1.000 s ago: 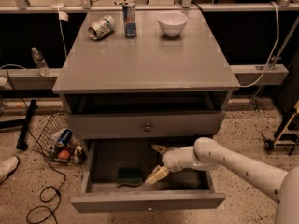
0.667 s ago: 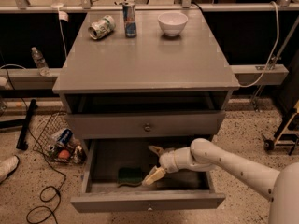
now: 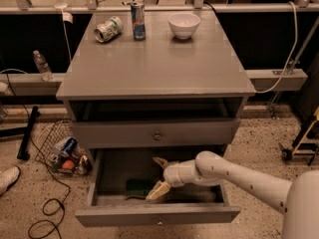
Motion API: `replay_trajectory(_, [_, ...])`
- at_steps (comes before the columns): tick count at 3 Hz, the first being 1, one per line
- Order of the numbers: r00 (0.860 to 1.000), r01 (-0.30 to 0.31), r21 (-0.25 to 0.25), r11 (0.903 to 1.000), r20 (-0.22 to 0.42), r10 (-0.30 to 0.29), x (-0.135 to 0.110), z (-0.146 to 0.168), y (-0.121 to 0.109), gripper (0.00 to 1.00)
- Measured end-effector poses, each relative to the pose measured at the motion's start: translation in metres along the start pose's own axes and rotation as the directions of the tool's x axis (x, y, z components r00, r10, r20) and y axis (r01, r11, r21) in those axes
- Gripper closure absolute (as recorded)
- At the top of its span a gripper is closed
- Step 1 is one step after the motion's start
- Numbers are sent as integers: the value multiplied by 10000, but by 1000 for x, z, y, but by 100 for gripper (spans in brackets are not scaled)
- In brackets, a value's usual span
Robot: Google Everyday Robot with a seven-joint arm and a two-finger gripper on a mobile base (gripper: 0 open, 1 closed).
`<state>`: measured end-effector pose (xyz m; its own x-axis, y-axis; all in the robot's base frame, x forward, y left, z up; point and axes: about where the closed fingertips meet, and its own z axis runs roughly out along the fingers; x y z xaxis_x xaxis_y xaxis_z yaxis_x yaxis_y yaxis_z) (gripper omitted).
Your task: Pick sponge from middle drawer and place on counter
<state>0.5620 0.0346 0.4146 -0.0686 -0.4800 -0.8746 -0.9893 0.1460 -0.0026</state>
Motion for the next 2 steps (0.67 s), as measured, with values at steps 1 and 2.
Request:
replay_trajectory(1, [9992,245,2,9997,-323,-245,1,9,7,0])
replay_trajectory(2, [9944,663,56,9978,-823,-656,0,16,14,0])
